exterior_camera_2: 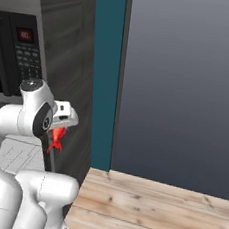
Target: Take the fish from the oven and place it on the plate on the counter.
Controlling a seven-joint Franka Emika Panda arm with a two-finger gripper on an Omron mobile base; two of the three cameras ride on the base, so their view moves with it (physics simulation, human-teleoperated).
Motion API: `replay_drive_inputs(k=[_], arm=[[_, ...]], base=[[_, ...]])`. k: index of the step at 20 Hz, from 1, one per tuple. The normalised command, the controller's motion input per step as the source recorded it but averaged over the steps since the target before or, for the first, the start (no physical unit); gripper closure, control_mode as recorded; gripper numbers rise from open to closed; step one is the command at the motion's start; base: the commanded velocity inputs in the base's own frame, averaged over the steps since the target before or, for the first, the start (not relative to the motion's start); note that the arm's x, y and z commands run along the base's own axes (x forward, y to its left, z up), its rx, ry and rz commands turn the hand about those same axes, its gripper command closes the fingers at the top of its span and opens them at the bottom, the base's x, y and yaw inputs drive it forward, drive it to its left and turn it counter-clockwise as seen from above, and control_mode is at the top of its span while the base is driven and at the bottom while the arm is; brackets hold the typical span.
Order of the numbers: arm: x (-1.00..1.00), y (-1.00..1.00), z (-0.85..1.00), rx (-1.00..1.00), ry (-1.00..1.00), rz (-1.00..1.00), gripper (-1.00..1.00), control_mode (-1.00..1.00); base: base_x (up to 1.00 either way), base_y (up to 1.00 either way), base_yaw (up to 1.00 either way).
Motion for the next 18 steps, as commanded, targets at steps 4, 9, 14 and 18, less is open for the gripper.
replay_drive_inputs(k=[4,9,14,18], arm=[[0.11,-0.38,0.07,0.02,0.0,0.2,1.0,-1.0],[0.11,-0.29,0.0,0.0,0.0,0.13,1.0,-1.0],[-0.73,-0.49,0.0,0.0,-0.19,0.19,1.0,-1.0],[-0.25,-0.12,0.0,0.0,-0.06,0.06,1.0,1.0]], base=[[0.0,0.0,0.0],[0.0,0.0,0.0],[0.0,0.0,0.0],[-0.75,-0.22,0.22]])
